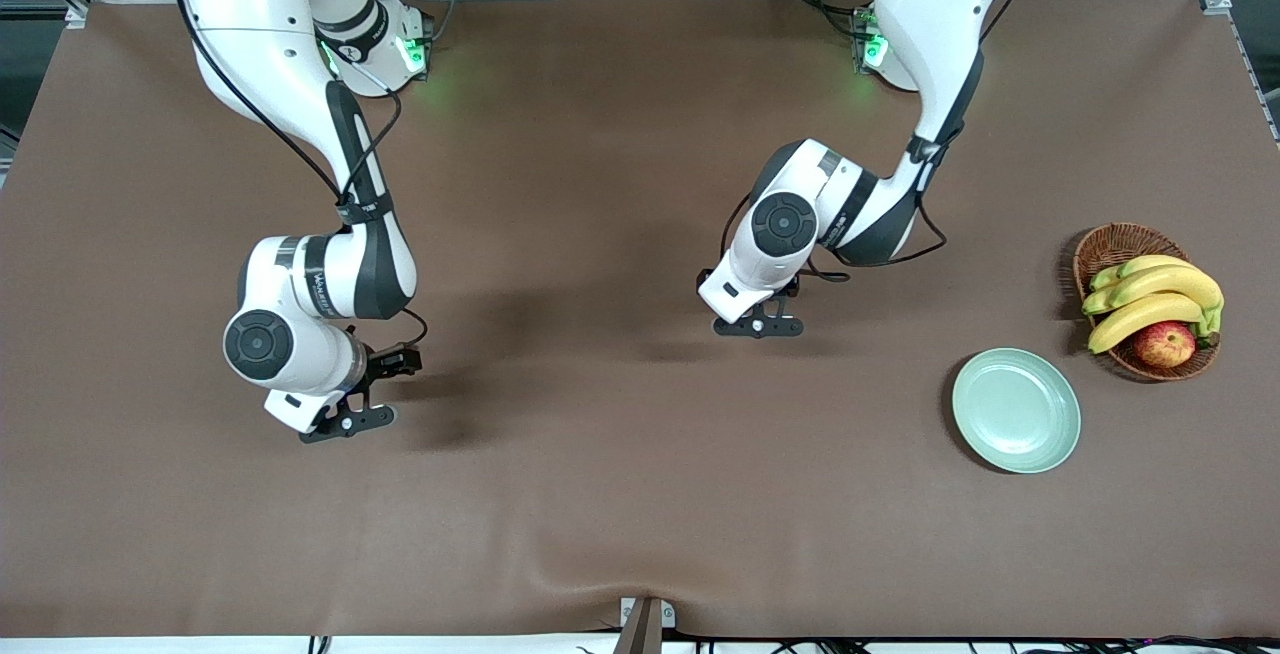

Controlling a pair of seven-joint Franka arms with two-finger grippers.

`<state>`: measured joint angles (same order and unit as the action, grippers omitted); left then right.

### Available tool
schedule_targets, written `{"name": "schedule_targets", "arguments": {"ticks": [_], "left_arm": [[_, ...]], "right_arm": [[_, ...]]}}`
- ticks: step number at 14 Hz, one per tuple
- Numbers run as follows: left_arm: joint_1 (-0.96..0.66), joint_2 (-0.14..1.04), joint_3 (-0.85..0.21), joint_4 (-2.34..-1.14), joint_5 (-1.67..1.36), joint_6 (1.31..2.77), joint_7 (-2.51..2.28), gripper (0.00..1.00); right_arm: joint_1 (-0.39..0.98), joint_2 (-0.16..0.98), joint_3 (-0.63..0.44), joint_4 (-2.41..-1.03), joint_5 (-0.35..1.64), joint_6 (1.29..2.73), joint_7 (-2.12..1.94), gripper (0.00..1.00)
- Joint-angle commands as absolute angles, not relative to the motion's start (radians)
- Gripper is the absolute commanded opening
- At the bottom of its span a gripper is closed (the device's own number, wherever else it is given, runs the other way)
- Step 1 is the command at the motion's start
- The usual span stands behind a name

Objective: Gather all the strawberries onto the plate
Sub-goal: 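Grasp the set-down strawberry with the left gripper while the right gripper reaches another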

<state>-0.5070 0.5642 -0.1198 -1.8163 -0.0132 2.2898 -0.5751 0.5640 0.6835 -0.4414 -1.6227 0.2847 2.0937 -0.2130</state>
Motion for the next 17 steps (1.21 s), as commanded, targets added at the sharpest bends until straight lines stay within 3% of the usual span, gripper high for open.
{"name": "schedule_targets", "arguments": {"ticks": [1,12,17], "left_arm": [[-0.502,0.546,-0.112,-1.845,0.012,2.319,-0.575,0.94],[-0.517,0.600,-0.110,-1.839,0.043,2.372,-0.563,0.75],[-0.526,0.603,-0.110,-1.841,0.043,2.372,-0.568,0.72]], "right_arm": [[0.572,0.653,-0.428,-1.703,0.293,2.122,-0.232,1.00],[0.555,0.667,-0.393,-1.799,0.360,2.194,-0.232,1.00],[0.554,0.678,-0.393,-1.796,0.362,2.227,-0.232,0.99]]}}
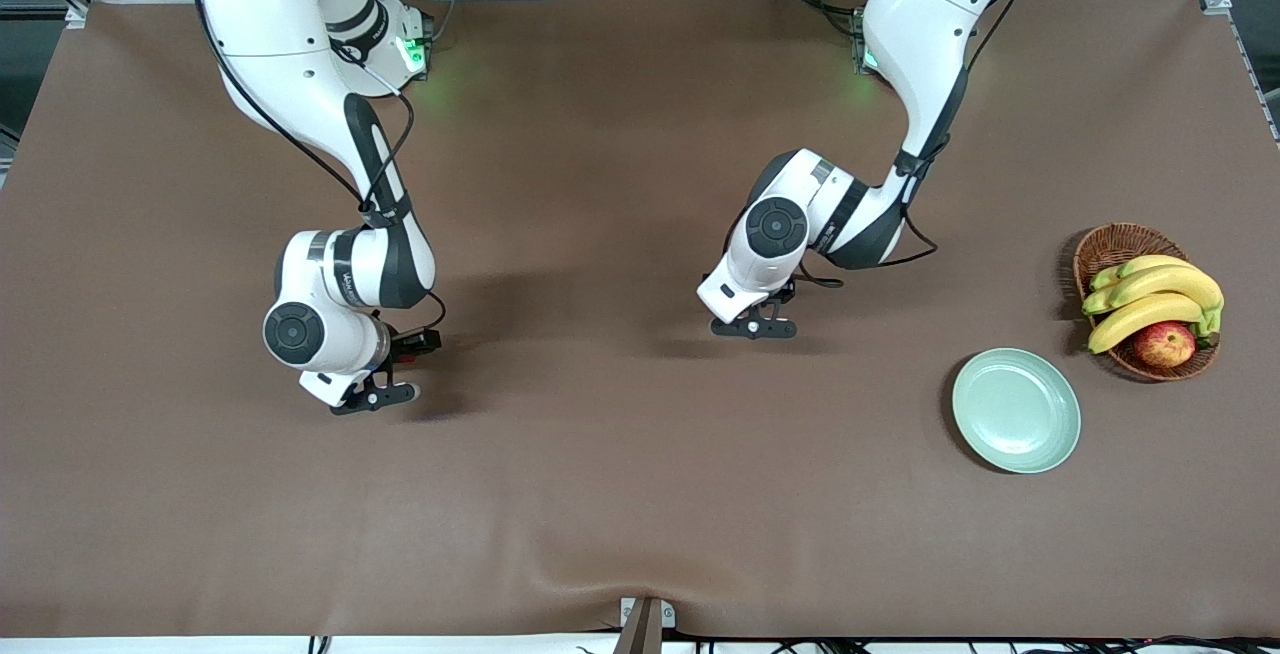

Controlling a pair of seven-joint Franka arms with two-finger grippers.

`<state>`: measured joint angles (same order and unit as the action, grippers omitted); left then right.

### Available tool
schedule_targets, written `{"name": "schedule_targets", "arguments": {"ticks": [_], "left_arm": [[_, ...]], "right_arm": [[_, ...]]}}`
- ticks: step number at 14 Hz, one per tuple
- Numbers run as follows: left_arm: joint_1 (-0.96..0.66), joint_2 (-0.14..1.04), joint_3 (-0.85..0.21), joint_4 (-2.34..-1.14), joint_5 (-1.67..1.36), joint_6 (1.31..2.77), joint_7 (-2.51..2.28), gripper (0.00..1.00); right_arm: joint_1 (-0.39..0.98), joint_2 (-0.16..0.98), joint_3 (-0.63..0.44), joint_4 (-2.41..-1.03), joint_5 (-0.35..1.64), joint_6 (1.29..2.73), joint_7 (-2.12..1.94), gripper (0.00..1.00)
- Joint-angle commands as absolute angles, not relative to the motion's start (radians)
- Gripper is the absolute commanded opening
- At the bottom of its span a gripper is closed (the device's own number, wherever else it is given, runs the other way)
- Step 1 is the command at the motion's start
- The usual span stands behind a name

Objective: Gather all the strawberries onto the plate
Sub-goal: 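Carry the strawberry onto the green plate with the left gripper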

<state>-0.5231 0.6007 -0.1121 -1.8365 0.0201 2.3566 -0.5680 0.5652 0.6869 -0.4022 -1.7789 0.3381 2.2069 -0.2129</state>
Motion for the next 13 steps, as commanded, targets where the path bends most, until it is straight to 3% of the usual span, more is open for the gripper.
{"name": "schedule_targets", "arguments": {"ticks": [1,3,8,10,13], "left_arm": [[-0.526,0.609,-0.110,-1.841,0.044,2.372,-0.568,0.68],[-0.529,0.611,-0.110,-1.842,0.043,2.372,-0.568,0.61],[-0.529,0.611,-0.110,-1.841,0.043,2.372,-0.566,0.49],[-0.529,0.611,-0.110,-1.841,0.044,2.372,-0.566,0.47],[-0.531,0.611,-0.110,-1.839,0.044,2.372,-0.566,0.47]], "right_arm": [[0.554,0.678,-0.393,-1.796,0.362,2.227,-0.232,0.98],[0.554,0.678,-0.393,-1.798,0.362,2.227,-0.232,0.91],[0.551,0.678,-0.393,-1.798,0.362,2.226,-0.233,0.12],[0.549,0.678,-0.391,-1.798,0.362,2.224,-0.247,0.00],[0.552,0.677,-0.391,-1.795,0.362,2.220,-0.252,0.00]]}}
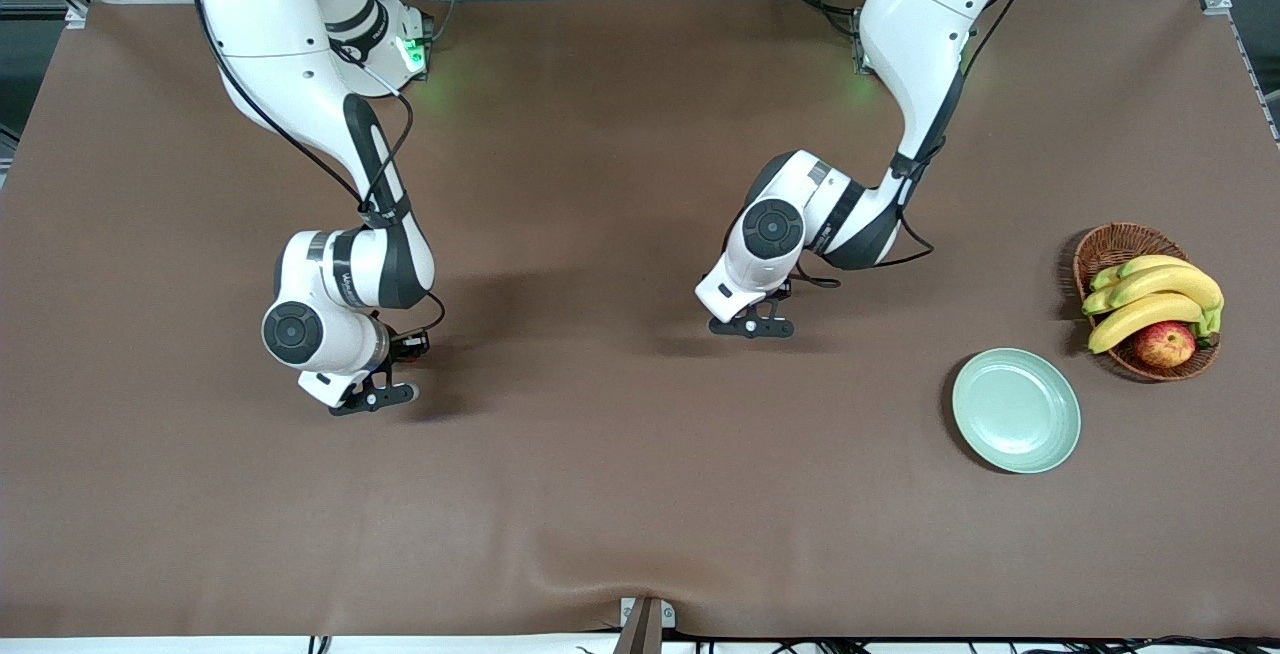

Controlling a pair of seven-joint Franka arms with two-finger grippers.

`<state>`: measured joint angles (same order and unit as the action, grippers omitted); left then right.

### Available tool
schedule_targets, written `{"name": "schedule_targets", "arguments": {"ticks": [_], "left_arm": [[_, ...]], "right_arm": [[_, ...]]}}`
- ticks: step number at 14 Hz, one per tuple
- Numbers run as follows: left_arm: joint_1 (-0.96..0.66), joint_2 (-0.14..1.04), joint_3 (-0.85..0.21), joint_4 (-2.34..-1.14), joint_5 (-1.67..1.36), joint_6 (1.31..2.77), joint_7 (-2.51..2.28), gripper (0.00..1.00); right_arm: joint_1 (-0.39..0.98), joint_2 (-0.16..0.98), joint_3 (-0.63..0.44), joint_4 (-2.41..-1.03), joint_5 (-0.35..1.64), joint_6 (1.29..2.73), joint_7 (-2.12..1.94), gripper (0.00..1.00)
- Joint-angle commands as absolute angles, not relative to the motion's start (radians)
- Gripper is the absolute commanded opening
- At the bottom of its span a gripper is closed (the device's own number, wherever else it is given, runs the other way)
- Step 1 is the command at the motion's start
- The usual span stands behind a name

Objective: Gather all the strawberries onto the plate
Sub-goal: 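Carry the strawberry onto the green plate with the left gripper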

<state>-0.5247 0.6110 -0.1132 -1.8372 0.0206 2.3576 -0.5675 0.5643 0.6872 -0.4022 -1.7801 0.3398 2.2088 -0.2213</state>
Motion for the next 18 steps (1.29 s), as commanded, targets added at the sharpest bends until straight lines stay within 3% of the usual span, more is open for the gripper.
{"name": "schedule_targets", "arguments": {"ticks": [1,6,10,18], "left_arm": [[-0.529,0.612,-0.110,-1.838,0.044,2.372,-0.566,0.47],[-0.528,0.615,-0.110,-1.836,0.044,2.372,-0.565,0.36],[-0.520,0.611,-0.110,-1.833,0.044,2.364,-0.566,0.07],[-0.359,0.511,-0.100,-1.729,0.044,2.186,-0.387,0.06]], "right_arm": [[0.552,0.675,-0.393,-1.793,0.362,2.217,-0.252,0.00],[0.561,0.667,-0.393,-1.787,0.362,2.215,-0.252,0.00],[0.565,0.666,-0.393,-1.789,0.362,2.215,-0.250,0.00],[0.565,0.666,-0.393,-1.789,0.362,2.215,-0.250,0.00]]}}
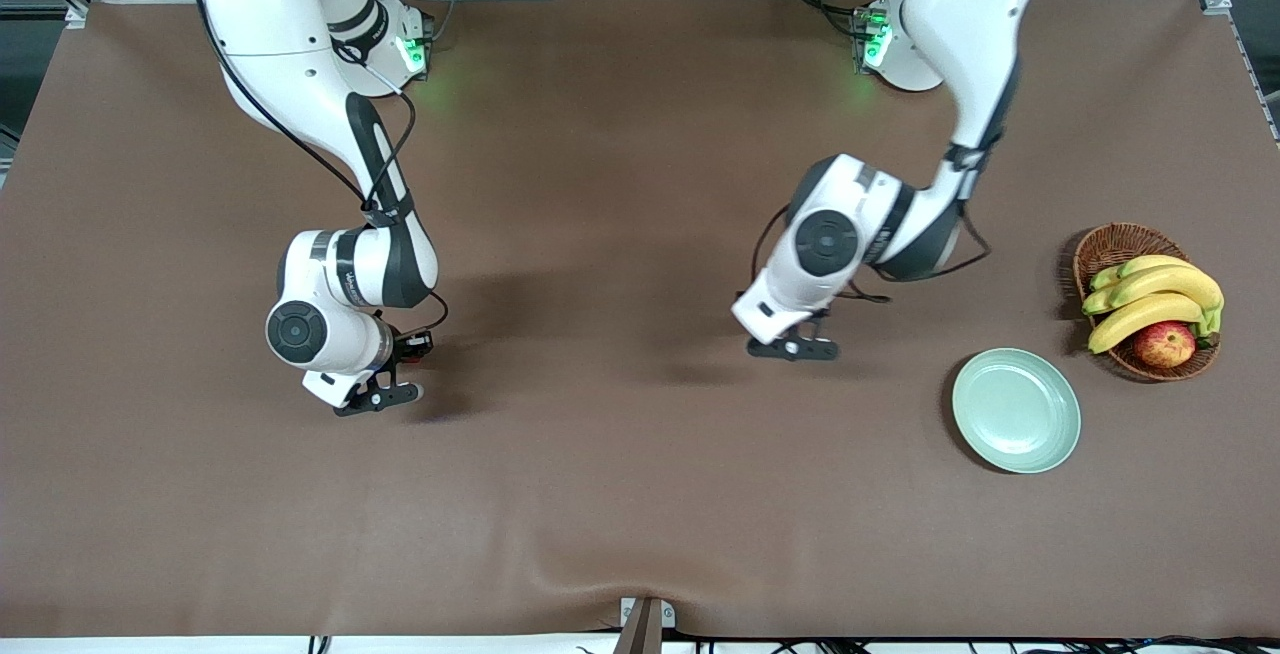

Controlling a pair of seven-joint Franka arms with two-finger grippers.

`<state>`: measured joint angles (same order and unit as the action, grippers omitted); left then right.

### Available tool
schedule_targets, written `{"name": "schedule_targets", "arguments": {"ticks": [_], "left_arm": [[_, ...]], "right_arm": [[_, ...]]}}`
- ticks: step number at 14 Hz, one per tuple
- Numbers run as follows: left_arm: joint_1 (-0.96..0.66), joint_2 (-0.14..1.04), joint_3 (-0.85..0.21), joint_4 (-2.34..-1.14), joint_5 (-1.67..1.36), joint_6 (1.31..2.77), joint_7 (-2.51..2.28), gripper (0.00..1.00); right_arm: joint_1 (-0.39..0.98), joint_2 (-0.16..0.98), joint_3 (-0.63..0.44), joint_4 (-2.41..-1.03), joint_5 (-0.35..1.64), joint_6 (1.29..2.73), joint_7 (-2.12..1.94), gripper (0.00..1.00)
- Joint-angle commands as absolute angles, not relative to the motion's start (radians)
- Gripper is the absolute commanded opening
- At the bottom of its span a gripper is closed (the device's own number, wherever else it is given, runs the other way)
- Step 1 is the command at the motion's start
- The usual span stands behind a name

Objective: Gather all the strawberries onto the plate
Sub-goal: 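Carry the strawberry onto the green plate with the left gripper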

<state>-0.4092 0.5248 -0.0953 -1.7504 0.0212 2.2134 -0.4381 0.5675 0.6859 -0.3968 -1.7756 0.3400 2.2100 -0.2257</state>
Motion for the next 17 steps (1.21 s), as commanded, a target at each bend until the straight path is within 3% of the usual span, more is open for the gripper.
{"name": "schedule_targets", "arguments": {"ticks": [1,11,17], "left_arm": [[-0.313,0.511,-0.100,-1.715,0.044,2.186,-0.311,0.06],[0.069,0.551,-0.101,-1.664,0.116,2.192,0.241,0.06],[0.109,0.633,-0.103,-1.655,0.183,2.298,0.247,0.07]], "right_arm": [[0.565,0.666,-0.393,-1.789,0.362,2.215,-0.250,0.00],[0.592,0.634,-0.384,-1.743,0.367,2.201,-0.238,0.00],[0.600,0.637,-0.223,-1.594,0.459,2.203,-0.238,0.00]]}}
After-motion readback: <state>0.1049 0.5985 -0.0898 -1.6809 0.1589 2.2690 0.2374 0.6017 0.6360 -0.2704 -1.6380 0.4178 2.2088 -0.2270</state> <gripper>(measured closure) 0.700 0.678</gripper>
